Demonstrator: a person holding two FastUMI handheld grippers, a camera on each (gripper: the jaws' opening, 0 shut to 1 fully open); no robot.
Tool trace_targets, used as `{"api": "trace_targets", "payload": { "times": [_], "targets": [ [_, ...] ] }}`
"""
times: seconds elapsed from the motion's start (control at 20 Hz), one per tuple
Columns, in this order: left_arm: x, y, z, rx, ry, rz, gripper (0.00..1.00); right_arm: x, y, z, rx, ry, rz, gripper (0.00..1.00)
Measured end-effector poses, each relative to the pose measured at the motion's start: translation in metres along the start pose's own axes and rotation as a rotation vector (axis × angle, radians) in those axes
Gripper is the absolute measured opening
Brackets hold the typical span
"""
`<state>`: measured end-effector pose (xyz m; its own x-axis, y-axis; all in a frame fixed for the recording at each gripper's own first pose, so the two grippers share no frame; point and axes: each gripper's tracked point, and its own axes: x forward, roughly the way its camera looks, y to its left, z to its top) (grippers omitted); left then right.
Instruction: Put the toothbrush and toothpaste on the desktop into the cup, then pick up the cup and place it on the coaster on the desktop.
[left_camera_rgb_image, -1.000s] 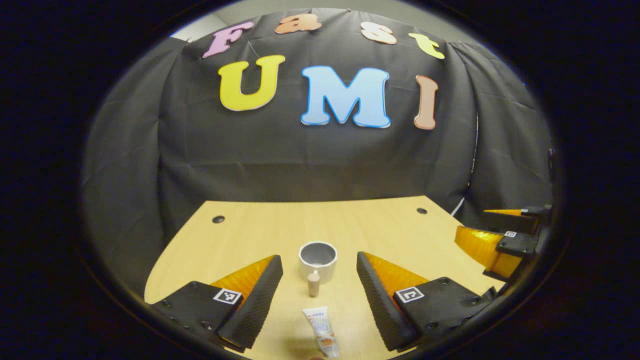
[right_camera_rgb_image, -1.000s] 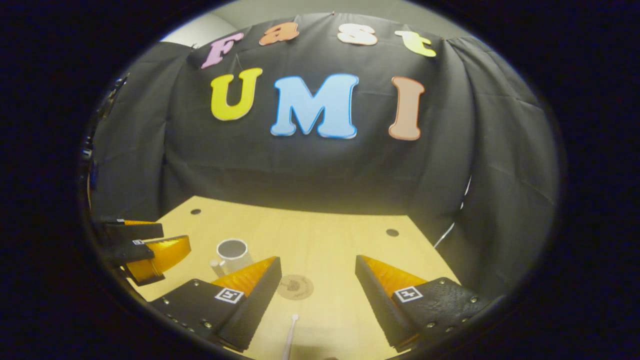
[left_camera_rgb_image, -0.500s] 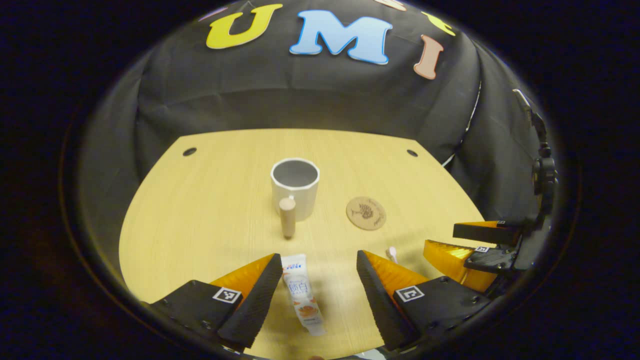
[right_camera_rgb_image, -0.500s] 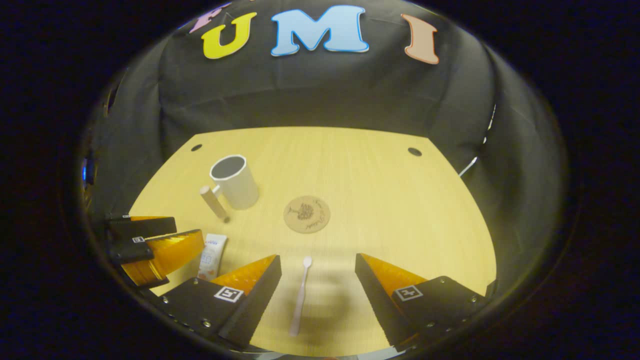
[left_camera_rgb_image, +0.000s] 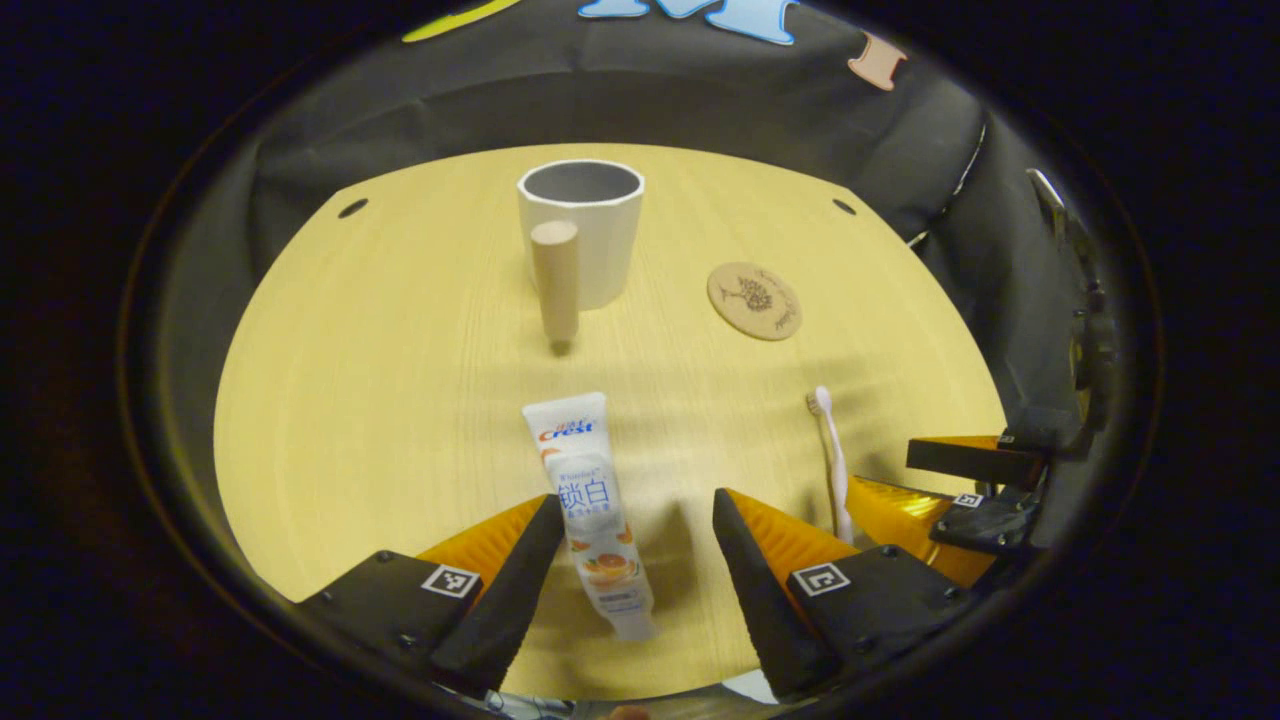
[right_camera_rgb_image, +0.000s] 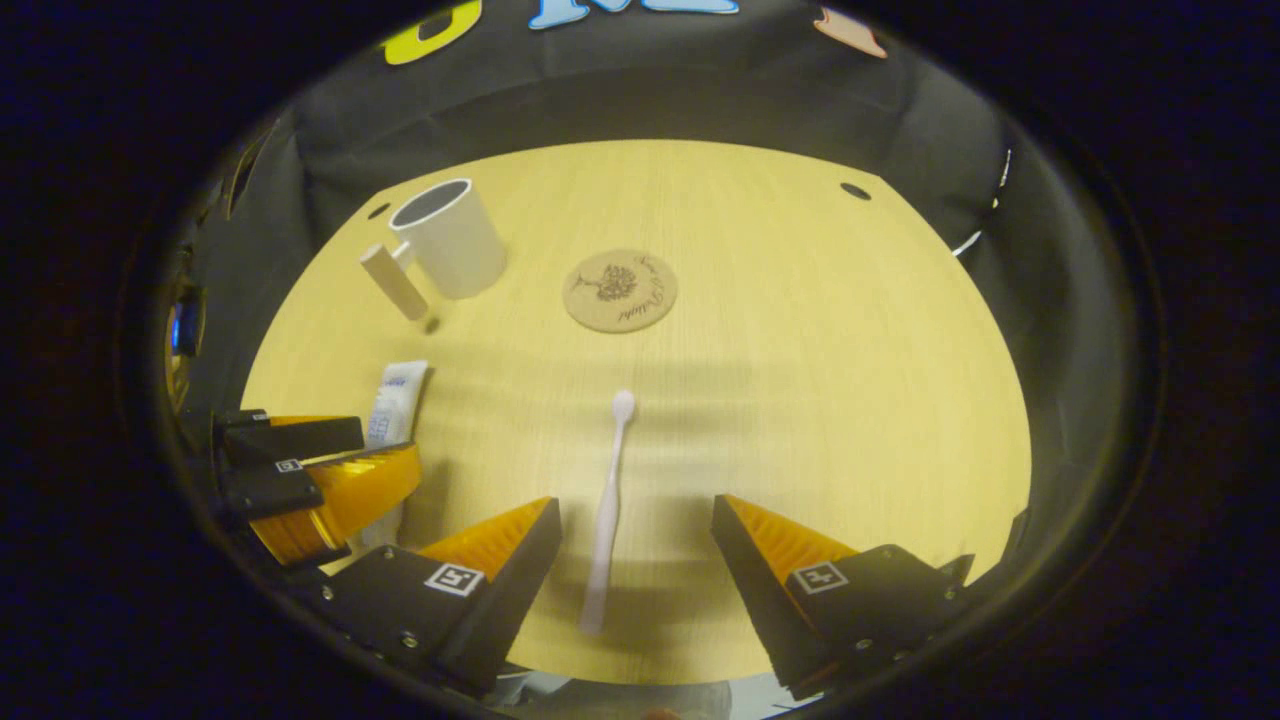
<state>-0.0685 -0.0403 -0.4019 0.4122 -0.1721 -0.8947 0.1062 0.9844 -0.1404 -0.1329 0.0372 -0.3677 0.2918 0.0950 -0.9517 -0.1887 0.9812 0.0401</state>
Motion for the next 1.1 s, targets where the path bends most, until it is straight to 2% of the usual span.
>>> {"api": "trace_targets", "payload": {
  "times": [0.05, 0.25, 0.3, 0.35, 0.65, 1.1],
  "targets": [
    [0.003, 0.003, -0.004, 0.005, 0.017, 0.016, 0.94, 0.003, 0.0, -0.003, 0.0, 0.017, 0.0, 0.96],
    [0.016, 0.01, -0.019, -0.013, 0.08, 0.037, 0.95, 0.011, -0.003, -0.014, -0.007, 0.065, -0.015, 0.96],
    [0.017, 0.015, -0.02, -0.011, 0.083, 0.055, 0.98, 0.014, -0.004, -0.017, -0.013, 0.074, -0.022, 0.96],
    [0.018, 0.016, -0.019, -0.008, 0.082, 0.058, 0.95, 0.016, -0.005, -0.019, -0.018, 0.085, -0.027, 0.96],
    [0.021, 0.018, -0.022, 0.025, 0.15, 0.123, 0.94, 0.021, -0.003, -0.023, -0.019, 0.155, -0.027, 0.98],
    [0.024, 0.018, -0.02, 0.006, 0.275, 0.136, 0.94, 0.024, -0.001, -0.019, 0.049, 0.311, -0.048, 1.0]
  ]
}}
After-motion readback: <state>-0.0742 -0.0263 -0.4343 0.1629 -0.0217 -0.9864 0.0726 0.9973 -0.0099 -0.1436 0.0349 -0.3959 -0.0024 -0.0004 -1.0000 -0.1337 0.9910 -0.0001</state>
